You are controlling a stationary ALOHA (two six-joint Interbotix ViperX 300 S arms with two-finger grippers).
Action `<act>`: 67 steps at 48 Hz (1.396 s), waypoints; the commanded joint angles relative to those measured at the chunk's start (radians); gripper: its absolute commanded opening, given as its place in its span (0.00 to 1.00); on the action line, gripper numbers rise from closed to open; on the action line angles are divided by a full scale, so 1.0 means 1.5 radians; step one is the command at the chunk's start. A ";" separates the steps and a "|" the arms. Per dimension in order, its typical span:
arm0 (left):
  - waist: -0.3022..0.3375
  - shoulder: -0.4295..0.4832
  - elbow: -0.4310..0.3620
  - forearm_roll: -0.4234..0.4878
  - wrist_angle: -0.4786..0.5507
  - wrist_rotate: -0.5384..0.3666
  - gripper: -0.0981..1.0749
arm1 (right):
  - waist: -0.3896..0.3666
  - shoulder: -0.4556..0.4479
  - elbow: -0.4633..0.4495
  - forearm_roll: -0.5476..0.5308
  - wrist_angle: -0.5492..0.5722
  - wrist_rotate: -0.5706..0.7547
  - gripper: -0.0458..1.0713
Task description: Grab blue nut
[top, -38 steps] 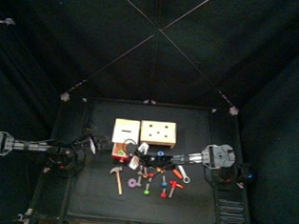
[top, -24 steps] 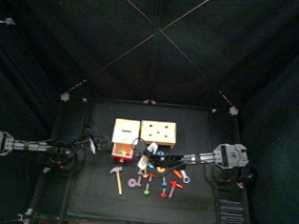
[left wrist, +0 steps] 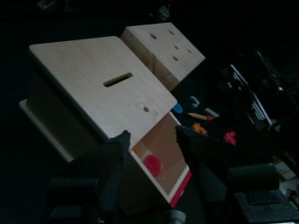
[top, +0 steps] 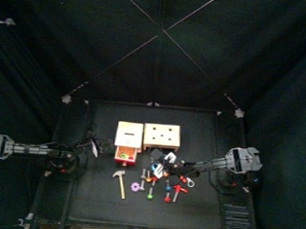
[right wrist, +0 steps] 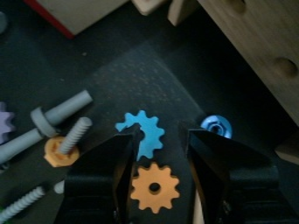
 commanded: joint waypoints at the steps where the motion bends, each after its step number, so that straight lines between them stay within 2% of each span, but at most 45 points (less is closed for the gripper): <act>1: 0.000 0.000 -0.014 0.002 -0.003 0.000 0.80 | -0.012 -0.019 -0.002 0.001 0.006 0.000 0.79; 8: 0.001 0.000 -0.012 0.001 -0.003 0.000 0.80 | -0.027 -0.019 0.011 0.001 0.005 0.000 0.88; 12: 0.002 -0.001 -0.012 0.002 -0.003 0.001 0.80 | -0.033 -0.018 0.018 0.004 0.001 0.000 0.89; 37: 0.006 -0.001 -0.009 0.002 -0.003 0.001 0.80 | -0.092 -0.001 0.060 0.009 -0.085 -0.002 0.89; 67: 0.012 0.000 -0.008 0.001 -0.003 0.001 0.80 | -0.095 0.031 0.071 0.010 -0.120 -0.002 0.89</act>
